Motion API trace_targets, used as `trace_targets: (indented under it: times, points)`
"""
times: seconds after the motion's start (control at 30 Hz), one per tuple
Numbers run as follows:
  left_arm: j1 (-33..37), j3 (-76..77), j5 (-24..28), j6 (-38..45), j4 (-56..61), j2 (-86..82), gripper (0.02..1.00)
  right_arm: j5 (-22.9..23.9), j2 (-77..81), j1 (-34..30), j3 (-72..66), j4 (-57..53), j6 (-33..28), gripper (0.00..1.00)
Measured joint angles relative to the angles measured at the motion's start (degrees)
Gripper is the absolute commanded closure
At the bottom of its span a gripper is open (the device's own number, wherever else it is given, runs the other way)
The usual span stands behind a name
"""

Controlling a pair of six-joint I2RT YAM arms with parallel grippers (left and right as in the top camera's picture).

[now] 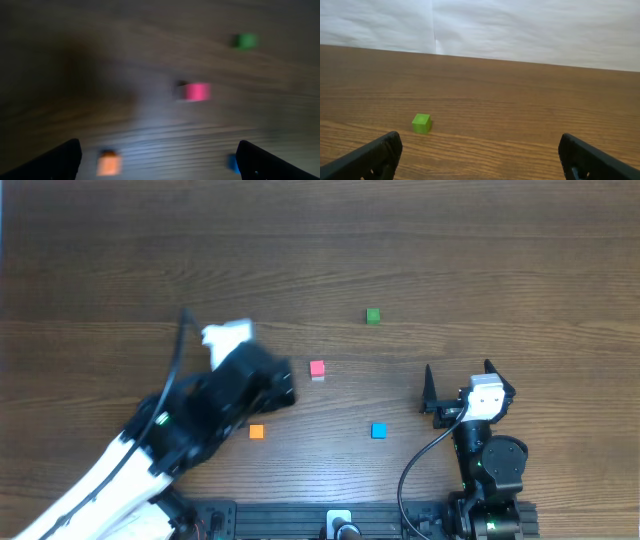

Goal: Stack Cubes

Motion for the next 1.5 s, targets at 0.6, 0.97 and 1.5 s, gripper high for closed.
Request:
trace_targets:
  times: [0.6, 0.97, 1.5]
  points:
    - [2.0, -22.1, 8.2, -0.3, 11.0, -1.5, 0.023, 0.0, 0.0, 0.0, 0.0, 0.0, 0.0, 0.009]
    - [-3.9, -22.1, 6.0, -0.2, 15.9, 9.4, 0.023, 0.0, 0.0, 0.0, 0.0, 0.0, -0.1, 0.009]
    - [-4.1, -22.1, 1.8, 1.6, 17.9, 15.8, 0.051, 0.0, 0.0, 0.0, 0.0, 0.0, 0.0, 0.007]
